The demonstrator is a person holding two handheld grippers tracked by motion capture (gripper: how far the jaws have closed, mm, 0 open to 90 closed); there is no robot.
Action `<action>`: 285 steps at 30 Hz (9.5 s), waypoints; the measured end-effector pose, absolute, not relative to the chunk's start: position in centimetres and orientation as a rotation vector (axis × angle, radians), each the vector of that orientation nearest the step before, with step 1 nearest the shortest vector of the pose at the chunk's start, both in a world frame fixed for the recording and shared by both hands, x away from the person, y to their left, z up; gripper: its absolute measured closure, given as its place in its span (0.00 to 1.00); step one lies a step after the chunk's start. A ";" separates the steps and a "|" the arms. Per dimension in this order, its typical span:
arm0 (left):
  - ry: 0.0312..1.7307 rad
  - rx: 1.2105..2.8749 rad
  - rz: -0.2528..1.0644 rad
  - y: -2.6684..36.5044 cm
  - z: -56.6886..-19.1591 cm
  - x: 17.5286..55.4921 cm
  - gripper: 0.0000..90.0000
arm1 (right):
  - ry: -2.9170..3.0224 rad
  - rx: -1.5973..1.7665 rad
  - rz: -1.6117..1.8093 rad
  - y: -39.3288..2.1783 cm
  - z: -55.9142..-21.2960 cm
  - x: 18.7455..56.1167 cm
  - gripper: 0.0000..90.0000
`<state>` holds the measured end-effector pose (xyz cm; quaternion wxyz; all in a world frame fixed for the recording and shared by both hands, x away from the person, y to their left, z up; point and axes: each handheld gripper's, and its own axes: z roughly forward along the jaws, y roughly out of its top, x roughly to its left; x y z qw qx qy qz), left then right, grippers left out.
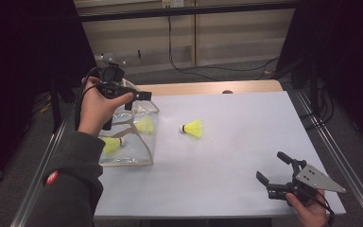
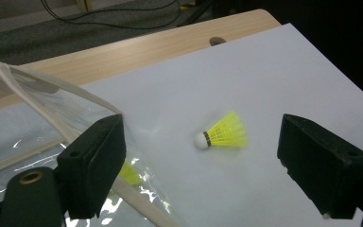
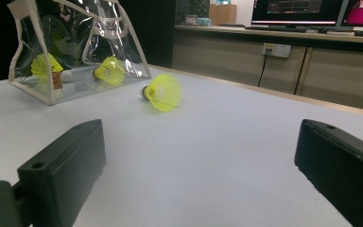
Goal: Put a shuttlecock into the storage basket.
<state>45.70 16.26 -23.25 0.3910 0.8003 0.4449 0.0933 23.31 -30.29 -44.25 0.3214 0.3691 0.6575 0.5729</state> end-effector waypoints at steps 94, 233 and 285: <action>1.002 2.053 0.099 8.4 -29.9 44.7 0.02 | 1.731 0.959 1.502 -30.2 -44.2 23.3 0.03; 0.923 2.273 0.242 4.5 -43.2 47.9 0.19 | 1.733 0.953 1.515 -30.3 -44.2 23.3 0.03; 0.919 2.294 0.218 4.1 -44.4 47.9 0.68 | 1.733 0.952 1.514 -30.3 -44.1 23.2 0.03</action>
